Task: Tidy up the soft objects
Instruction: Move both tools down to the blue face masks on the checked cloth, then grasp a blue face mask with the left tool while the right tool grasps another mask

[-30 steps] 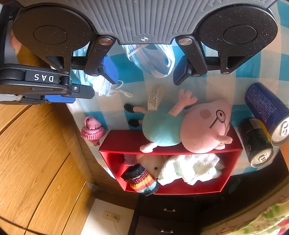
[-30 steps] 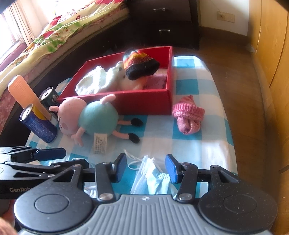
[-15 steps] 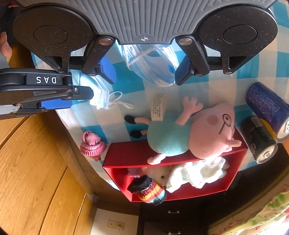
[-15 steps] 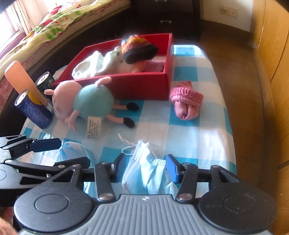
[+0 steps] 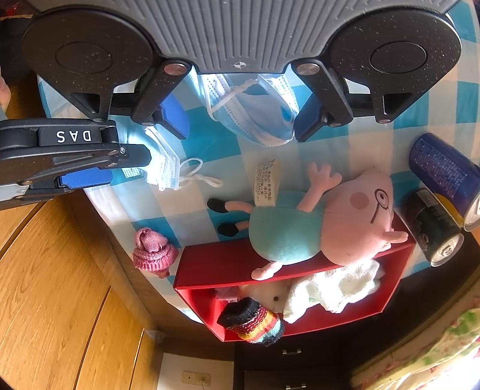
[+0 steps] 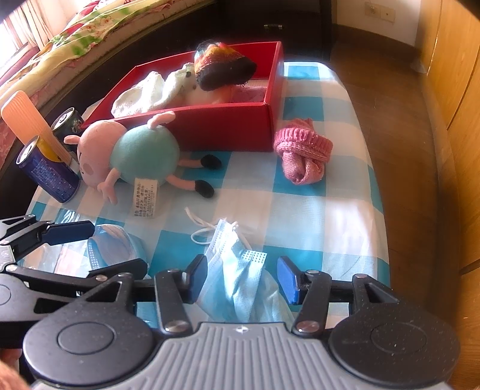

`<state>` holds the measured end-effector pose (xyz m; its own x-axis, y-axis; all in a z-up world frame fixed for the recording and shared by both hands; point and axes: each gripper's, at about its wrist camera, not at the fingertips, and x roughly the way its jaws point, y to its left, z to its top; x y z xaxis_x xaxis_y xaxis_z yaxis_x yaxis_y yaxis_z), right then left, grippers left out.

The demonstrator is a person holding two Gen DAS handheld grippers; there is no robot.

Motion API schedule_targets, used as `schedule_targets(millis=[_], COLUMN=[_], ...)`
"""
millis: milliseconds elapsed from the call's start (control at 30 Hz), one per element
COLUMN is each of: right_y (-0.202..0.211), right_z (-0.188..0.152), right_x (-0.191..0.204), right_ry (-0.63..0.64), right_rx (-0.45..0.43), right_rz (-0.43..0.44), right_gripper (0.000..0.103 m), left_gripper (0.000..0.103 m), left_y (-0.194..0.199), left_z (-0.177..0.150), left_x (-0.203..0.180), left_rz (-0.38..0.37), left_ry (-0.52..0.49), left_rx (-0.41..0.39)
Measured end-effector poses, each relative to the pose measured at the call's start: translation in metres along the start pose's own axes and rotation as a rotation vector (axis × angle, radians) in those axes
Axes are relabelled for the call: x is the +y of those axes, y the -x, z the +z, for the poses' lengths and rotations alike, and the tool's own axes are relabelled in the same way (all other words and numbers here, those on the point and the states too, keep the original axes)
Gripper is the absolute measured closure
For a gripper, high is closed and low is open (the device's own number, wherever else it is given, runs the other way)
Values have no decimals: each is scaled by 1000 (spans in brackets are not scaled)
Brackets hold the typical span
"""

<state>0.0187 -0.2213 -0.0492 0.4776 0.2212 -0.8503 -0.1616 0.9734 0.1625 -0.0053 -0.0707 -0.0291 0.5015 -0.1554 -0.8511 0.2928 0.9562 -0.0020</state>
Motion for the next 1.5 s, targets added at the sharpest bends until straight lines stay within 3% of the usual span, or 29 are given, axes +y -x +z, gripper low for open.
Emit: schedule_targets(millis=[867, 1033, 1333, 1367, 1500], right_y=[-20, -20, -17, -16, -15], right_z=[-7, -7, -7, -6, -6], right_x=[1, -1, -1, -2, -3], right_ry=[35, 37, 31, 29, 17], right_rx=[63, 66, 46, 45, 40], right_rz=[-1, 2, 6, 8, 11], right_gripper=[72, 98, 101, 101, 101], left_gripper=[24, 22, 22, 23, 48], left_y=[-3, -6, -23, -25, -30], left_z=[-8, -12, -22, -22, -20], left_x=[-5, -8, -8, -6, 8], left_rz=[34, 35, 8, 0, -43], left_ry=[-53, -74, -71, -62, 19], left_rx=[10, 19, 95, 104, 129])
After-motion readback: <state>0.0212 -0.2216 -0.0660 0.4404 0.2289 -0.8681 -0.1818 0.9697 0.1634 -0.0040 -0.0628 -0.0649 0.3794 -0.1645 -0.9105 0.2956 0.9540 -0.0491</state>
